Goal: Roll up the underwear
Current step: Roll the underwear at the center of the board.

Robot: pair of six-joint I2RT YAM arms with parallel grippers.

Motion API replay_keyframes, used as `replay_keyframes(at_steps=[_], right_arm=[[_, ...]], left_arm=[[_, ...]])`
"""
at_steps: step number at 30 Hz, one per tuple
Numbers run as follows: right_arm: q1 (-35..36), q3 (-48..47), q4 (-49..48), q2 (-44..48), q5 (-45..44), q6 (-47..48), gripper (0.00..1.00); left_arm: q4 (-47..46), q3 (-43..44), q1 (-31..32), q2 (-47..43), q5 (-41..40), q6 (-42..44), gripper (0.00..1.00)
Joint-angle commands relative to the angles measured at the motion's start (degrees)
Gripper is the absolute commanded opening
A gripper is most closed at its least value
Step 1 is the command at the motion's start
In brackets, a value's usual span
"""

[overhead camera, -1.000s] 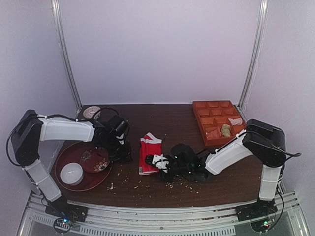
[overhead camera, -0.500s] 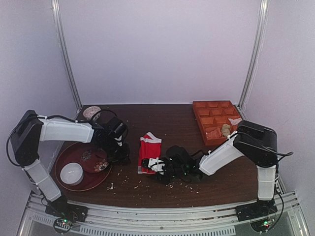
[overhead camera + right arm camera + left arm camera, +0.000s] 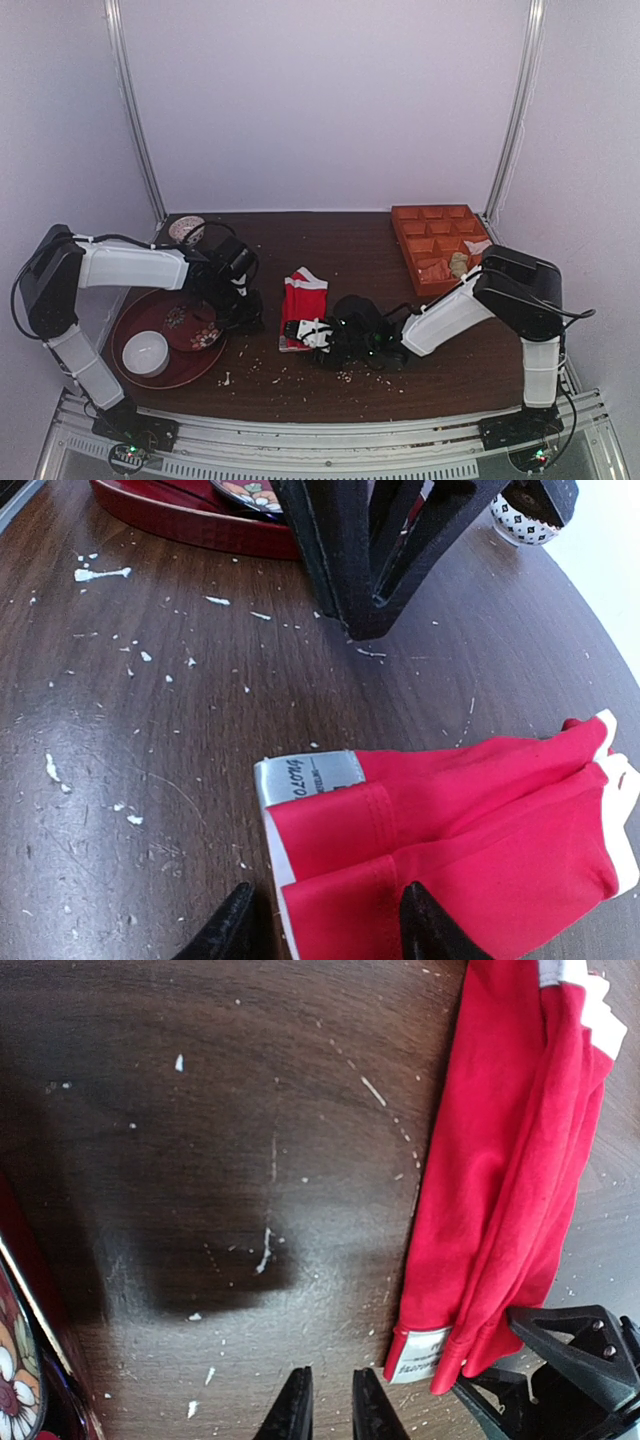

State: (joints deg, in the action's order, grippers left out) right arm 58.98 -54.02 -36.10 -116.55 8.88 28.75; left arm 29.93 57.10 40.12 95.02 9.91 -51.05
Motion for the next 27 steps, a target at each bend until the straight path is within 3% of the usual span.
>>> replay_keyframes(at_steps=[1,8,16,20,27], right_arm=[[0.32,-1.57,3.55,-0.25,-2.72,2.34,0.48],[-0.20,-5.53,9.08,-3.05,-2.19,0.92,0.49],[-1.14,-6.10,11.77,-3.75,1.06,0.70,0.40],[-1.14,-8.00,16.42,-3.87,0.22,-0.69,0.32],[-1.11,-9.13,18.84,-2.83,1.24,-2.59,0.06]], left_arm=[[-1.36,-0.37,-0.67,-1.22,0.51,0.21,0.16],[-1.11,-0.06,-0.88,-1.16,0.72,0.59,0.16],[-1.08,-0.49,-1.11,-1.36,0.81,0.65,0.16],[-1.18,-0.41,-1.21,-1.24,0.98,0.64,0.16],[-1.19,-0.41,-1.36,-1.48,1.10,0.62,0.16]])
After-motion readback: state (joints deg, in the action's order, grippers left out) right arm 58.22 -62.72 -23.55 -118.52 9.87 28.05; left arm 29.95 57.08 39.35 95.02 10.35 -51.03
